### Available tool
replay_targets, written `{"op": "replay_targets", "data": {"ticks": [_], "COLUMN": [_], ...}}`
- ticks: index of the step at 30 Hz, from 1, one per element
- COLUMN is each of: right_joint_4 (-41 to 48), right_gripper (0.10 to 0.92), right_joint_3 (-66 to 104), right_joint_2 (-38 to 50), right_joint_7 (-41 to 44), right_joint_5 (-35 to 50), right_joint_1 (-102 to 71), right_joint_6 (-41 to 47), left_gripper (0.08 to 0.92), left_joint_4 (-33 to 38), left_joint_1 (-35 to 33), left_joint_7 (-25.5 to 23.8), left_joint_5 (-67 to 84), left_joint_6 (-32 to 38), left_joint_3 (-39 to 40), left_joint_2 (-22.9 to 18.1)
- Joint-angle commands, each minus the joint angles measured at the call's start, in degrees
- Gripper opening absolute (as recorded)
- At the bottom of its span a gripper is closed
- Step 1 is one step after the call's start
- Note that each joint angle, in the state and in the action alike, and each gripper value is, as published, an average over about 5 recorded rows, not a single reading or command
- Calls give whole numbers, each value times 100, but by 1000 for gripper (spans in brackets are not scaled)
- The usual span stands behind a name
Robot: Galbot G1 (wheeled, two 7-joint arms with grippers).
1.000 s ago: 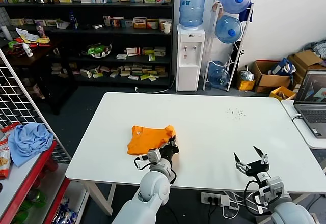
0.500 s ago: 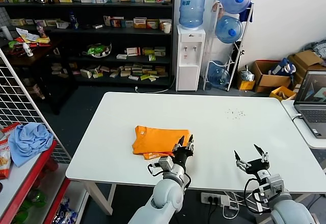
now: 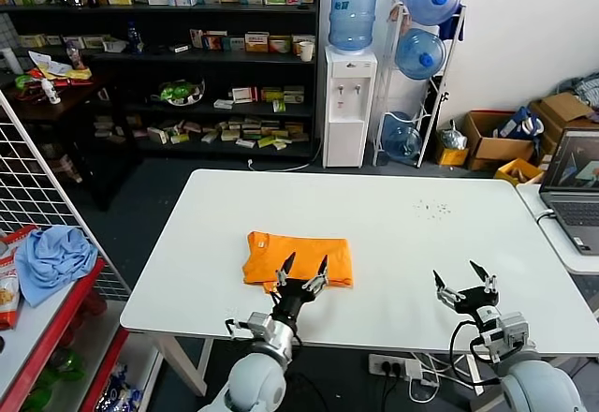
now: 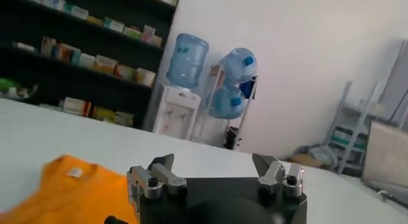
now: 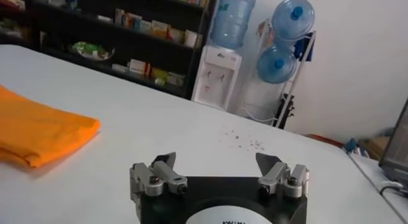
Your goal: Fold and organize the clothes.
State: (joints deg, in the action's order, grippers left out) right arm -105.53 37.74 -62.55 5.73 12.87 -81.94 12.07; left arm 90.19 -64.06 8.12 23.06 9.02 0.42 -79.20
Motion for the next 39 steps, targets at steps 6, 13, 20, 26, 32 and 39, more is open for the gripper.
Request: {"op": "replay_targets", "data": {"ticks": [6,13,20,26,32,39], "right_joint_4": [-157,-194,-335,-346,-339,-343], "right_gripper": [823,823,823,823,823,823], "right_joint_3": [406,584,817,858,877,868], "right_joint_2": [-1063,-1083,-1284,-1451,-1621,-1726], "right_joint_7": [593,585,610,650,658,681], "right_joint_5": [-586,-636,-635,-747,-820,-858], "right_joint_1": [-93,-152,-156,-129,-90,-37], "right_joint_6": [176,-39,26,50,173,226], "left_gripper": [823,823,823,823,823,823], "left_joint_4": [378,561,614,607,629,770], "left_joint_1": [-863,-897,-857,-790,-771,-817], "left_joint_7": [-74,-7,-127,-228,-242,-272], "left_joint_5": [-1332,-1372,-1208,-1141,-1240,-1243], "left_joint_6": [334,70,-225,-371,-550,-608], "left_joint_3": [-1297,-1374,-1465,-1622,-1710,-1720], "left_joint_2": [1563,1639,1739,1695,1603,1584]}}
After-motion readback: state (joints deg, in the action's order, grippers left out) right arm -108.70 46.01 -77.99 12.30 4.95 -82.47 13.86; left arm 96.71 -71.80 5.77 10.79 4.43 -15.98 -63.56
